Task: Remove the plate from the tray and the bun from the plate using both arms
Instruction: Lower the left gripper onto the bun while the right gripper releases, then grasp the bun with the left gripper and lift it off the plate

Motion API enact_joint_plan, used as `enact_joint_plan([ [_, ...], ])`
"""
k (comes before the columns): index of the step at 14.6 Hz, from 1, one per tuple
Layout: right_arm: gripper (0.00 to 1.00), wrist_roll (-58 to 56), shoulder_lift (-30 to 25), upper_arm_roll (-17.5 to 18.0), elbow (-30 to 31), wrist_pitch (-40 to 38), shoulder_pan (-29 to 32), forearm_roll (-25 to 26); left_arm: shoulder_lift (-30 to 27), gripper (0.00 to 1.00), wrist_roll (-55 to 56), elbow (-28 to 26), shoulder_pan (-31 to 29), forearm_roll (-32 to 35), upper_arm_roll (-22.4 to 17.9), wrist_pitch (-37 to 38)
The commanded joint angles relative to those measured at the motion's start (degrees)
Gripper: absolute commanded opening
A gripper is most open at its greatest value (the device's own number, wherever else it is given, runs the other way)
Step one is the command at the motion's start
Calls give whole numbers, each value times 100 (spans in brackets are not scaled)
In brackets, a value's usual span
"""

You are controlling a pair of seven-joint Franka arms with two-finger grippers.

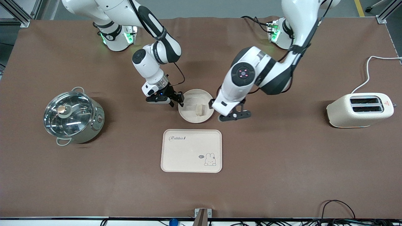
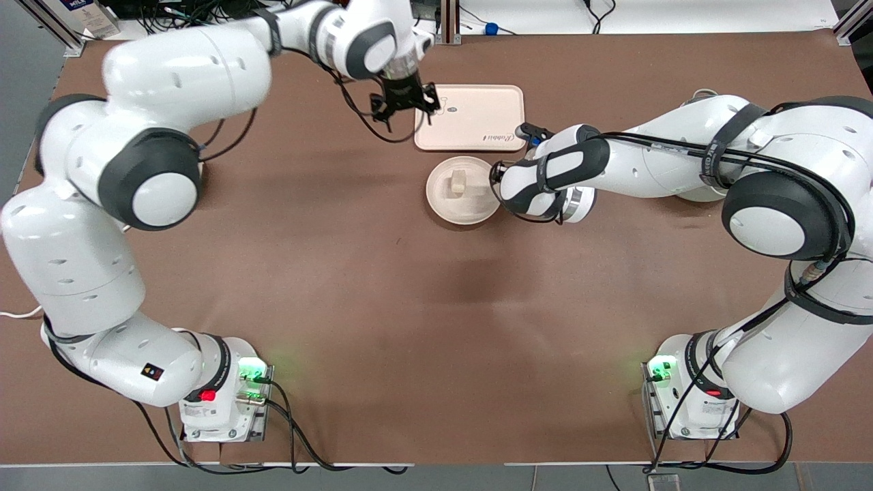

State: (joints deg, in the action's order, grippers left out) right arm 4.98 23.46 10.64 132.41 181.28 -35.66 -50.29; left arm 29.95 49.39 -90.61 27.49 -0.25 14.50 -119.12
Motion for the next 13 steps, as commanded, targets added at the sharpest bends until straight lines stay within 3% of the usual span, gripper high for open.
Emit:
enact_joint_plan([
  [1, 100, -164, -394, 8, 180, -285, 182, -174, 466, 97, 596, 53, 379, 200, -44, -706],
  [3, 100, -190, -464, -1, 215, -504, 279, -174, 765, 91, 1035, 61, 642, 534, -35, -1172],
  [7, 100, -883, -1316, -500, 250, -2356, 928, 97, 1188, 87, 1204, 88, 906, 693, -44, -1850],
  [9, 100, -929, -1580, -904, 145, -3094, 1236, 920, 1311, 84, 1240, 88, 1004, 737, -79, -1887],
  [13, 100, -684, -2011, -1599, -1205, -6308, 1983, 2643, 1435, 67, 1240, 79, 1021, 790, -88, -1887],
])
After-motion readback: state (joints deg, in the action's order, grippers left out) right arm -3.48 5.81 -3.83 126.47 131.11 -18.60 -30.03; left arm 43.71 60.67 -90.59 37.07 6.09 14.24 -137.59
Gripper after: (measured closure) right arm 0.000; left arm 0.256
